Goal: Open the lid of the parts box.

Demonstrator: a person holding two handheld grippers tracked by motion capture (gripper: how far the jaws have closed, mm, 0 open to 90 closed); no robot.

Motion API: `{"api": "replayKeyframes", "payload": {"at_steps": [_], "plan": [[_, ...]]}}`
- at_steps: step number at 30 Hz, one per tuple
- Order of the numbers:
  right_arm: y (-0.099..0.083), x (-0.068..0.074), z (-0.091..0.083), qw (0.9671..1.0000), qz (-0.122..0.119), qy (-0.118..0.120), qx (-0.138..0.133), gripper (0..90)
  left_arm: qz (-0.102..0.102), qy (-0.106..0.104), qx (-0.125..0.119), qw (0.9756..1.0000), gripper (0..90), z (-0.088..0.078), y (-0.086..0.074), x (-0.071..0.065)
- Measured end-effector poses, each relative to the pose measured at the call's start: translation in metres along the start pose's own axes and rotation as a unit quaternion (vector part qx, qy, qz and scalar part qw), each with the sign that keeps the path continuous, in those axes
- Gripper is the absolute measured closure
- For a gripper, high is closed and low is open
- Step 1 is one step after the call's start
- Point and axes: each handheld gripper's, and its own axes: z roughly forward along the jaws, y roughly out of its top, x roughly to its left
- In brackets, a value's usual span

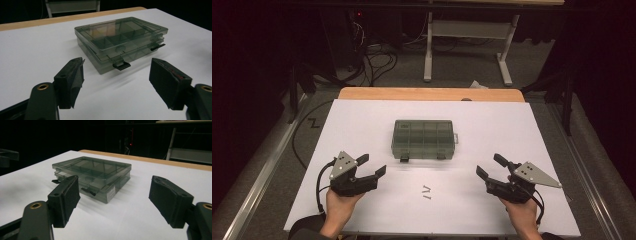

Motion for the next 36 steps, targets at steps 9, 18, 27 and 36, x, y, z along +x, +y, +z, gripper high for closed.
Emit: {"api": "replayKeyframes", "payload": {"at_steps": [9, 18, 27, 36], "plan": [[0.013, 0.000, 0.015, 1.0000, -0.001, 0.005, 0.006, 29.9, -0.009, -0.010, -0.005, 0.9999, 29.3, 0.006, 0.011, 0.009], [0.017, -0.003, 0.027, 0.9999, -0.002, 0.000, 0.010, 29.5, 0.000, -0.018, 0.005, 0.9998, 33.5, 0.019, 0.022, 0.010], [0.020, -0.002, 0.050, 0.9992, -0.006, 0.010, 0.038, 24.4, 0.012, -0.011, 0.012, 0.9998, 32.4, 0.035, 0.031, 0.012], [0.031, 0.001, 0.068, 0.9974, -0.021, 0.015, 0.068, 30.3, 0.007, -0.023, 0.022, 0.9995, 32.1, 0.051, 0.039, 0.017]]}}
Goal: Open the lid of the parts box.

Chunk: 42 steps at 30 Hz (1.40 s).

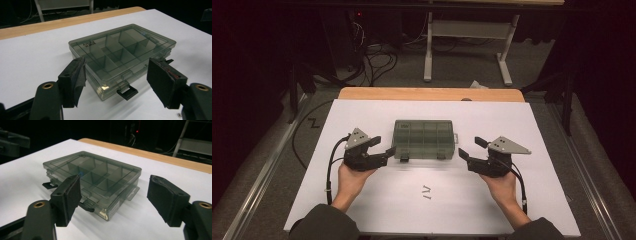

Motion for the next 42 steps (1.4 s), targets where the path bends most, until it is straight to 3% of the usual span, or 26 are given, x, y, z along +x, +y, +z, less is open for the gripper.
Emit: {"api": "replayKeyframes", "payload": {"at_steps": [14, 20, 27, 30, 36, 42], "plan": [[0.010, 0.007, 0.037, 0.9981, -0.013, 0.006, 0.060, 46.4, 0.008, -0.004, 0.018, 0.9998, 37.4, 0.021, 0.007, 0.000], [0.008, 0.006, 0.039, 0.9970, -0.010, 0.001, 0.077, 49.0, 0.004, 0.001, 0.028, 0.9996, 43.6, 0.022, 0.006, 0.003], [0.001, 0.008, 0.033, 0.9948, -0.018, 0.000, 0.101, 57.3, 0.003, 0.001, 0.061, 0.9981, 52.0, 0.026, 0.002, 0.002], [-0.001, 0.007, 0.036, 0.9931, -0.028, -0.005, 0.114, 58.9, 0.004, 0.002, 0.065, 0.9979, 53.6, 0.025, 0.000, 0.002], [-0.006, 0.003, 0.039, 0.9915, -0.011, 0.001, 0.130, 62.9, 0.004, 0.005, 0.073, 0.9973, 56.3, 0.022, -0.003, 0.003], [-0.008, 0.005, 0.040, 0.9896, -0.021, 0.002, 0.142, 66.1, 0.009, 0.010, 0.086, 0.9962, 59.8, 0.021, -0.005, 0.002]]}}
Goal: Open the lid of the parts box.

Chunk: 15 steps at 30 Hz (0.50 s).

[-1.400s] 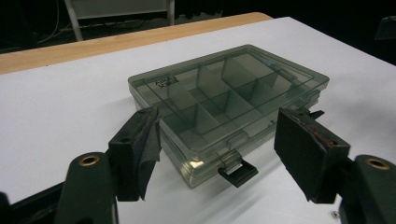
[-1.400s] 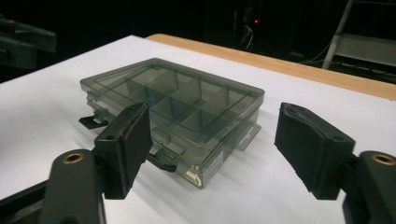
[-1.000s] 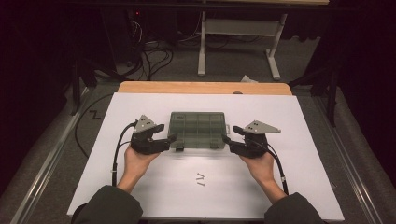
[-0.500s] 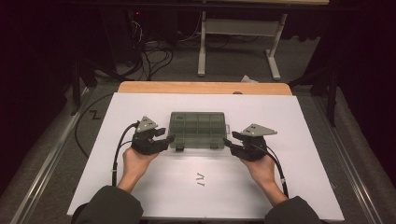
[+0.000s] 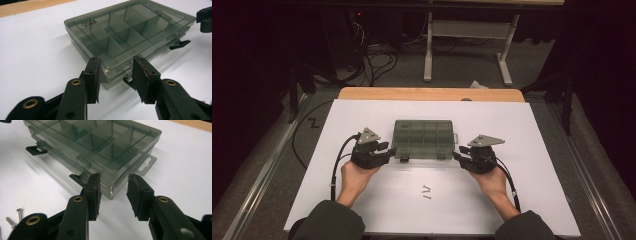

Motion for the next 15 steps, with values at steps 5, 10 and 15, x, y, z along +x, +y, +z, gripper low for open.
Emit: {"api": "replayKeyframes", "payload": {"at_steps": [5, 10, 15], "plan": [[-0.0018, 0.0003, 0.0022, 0.9999, -0.002, 0.000, 0.016, 69.4, -0.001, 0.007, 0.015, 0.9999, 62.0, 0.0013, -0.0053, 0.0003], [-0.0025, -0.0009, 0.0059, 0.9997, -0.004, 0.001, 0.023, 72.6, -0.002, 0.006, 0.033, 0.9994, 64.9, 0.0056, -0.0072, -0.0001], [-0.0027, -0.0005, 0.0082, 0.9996, -0.002, 0.002, 0.028, 75.1, -0.004, 0.006, 0.044, 0.9990, 68.5, 0.0090, -0.0080, -0.0005]]}}
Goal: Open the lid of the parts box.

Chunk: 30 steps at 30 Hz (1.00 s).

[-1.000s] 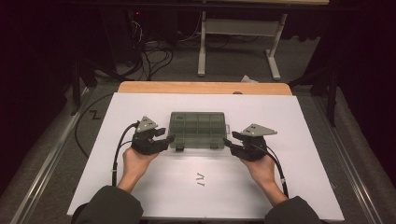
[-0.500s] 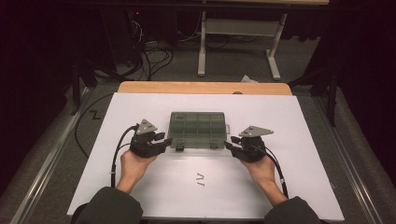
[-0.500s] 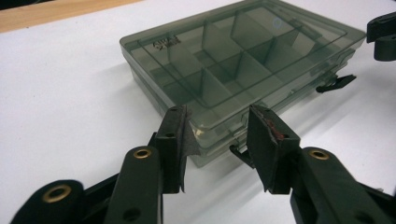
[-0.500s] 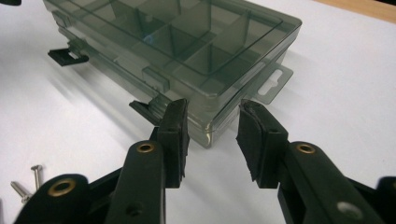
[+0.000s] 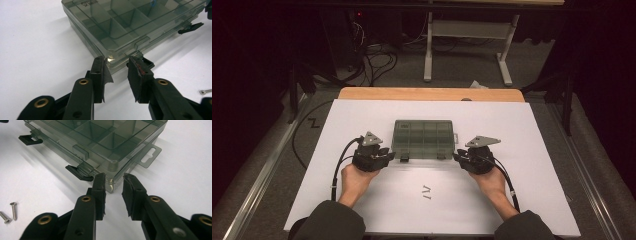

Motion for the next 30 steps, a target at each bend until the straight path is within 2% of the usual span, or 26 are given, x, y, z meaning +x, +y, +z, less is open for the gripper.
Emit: {"api": "replayKeyframes", "payload": {"at_steps": [4, 12, 15, 25, 30], "plan": [[0.000, 0.000, 0.002, 1.0000, 0.003, 0.001, 0.003, 78.0, -0.005, 0.003, 0.010, 0.9999, 71.3, 0.005, -0.001, 0.001], [0.001, -0.001, 0.004, 1.0000, -0.003, 0.001, 0.001, 80.7, -0.002, 0.011, 0.012, 0.9999, 76.6, 0.011, 0.000, 0.000], [0.002, -0.001, 0.004, 1.0000, 0.003, 0.001, 0.001, 81.3, -0.002, 0.013, 0.009, 0.9999, 78.7, 0.011, 0.000, 0.000], [0.003, -0.001, 0.004, 1.0000, -0.005, 0.000, -0.007, 83.2, 0.002, 0.016, 0.004, 0.9999, 81.7, 0.011, 0.001, -0.001], [0.004, 0.000, 0.003, 0.9999, -0.002, -0.003, -0.011, 83.3, 0.004, 0.018, -0.007, 0.9998, 81.7, 0.009, 0.002, -0.001]]}}
